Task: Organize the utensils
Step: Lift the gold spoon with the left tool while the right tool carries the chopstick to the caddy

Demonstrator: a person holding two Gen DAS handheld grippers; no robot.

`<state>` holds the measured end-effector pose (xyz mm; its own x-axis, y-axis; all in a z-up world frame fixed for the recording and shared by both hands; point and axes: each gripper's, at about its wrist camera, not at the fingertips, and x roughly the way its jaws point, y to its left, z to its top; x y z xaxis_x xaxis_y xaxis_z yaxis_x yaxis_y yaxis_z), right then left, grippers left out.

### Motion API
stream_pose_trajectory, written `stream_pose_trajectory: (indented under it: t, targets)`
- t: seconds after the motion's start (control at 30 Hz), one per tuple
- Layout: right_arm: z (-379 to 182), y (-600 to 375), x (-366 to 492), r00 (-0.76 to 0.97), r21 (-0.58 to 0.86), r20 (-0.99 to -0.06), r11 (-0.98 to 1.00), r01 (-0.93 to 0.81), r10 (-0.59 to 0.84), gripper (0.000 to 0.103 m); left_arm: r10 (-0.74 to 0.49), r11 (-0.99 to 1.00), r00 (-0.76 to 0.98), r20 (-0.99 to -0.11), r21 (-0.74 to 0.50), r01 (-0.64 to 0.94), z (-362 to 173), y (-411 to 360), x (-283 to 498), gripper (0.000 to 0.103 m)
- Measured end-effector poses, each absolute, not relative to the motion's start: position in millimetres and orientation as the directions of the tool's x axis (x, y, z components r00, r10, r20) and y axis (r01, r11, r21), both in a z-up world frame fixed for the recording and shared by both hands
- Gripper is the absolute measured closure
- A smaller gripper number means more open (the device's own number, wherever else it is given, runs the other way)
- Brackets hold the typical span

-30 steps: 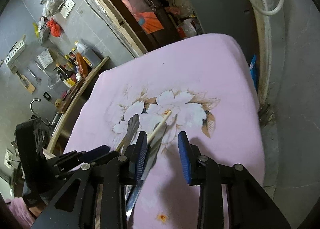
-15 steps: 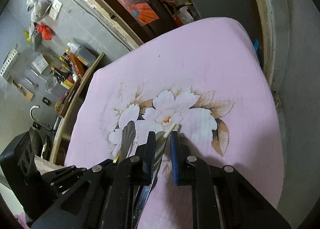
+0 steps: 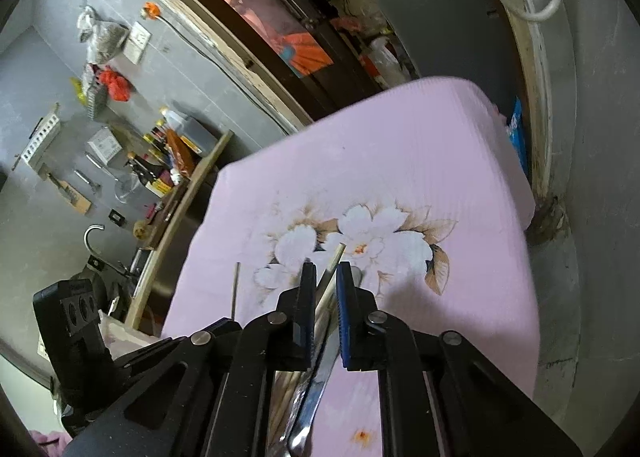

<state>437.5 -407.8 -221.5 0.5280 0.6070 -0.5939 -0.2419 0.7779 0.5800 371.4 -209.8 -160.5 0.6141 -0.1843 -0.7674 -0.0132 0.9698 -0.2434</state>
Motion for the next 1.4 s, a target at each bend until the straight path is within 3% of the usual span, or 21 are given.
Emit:
stream_pose_trajectory:
  t: [0.17,0.83,1.17,1.4]
  targets:
    - [-201.6,-413.5,421.8,0.552,0.556,-0.577,0.784,-0.276,0.603,0.095,-0.188,0.967,0.625,-0.757,-0.255,-0.018,-154.5,-203.9,358.7,0.098]
    - [-77.6,-393.7,309.1,0.738,0.359,-0.482,0.875,-0.326,0.472,0.099,-0.199,0.967,0.817,-0.541,-0.244,0.074,-51.1,-198.3,289.2,0.098]
    - [17.3,-351.7,262.8,0.811,0.322,-0.375,0.884,-0.340,0.449,0.099,-0.247,0.947,0.865,-0.437,-0.296,0.120,24.8,-129.1,257.2,0.098]
    - [59.9,-285.4,238.1,0.821,0.289,-0.345,0.884,-0.367,0.454,0.099,-0.200,0.954,0.902,-0.383,-0.285,0.091,55.2,-52.6,236.2,0.098]
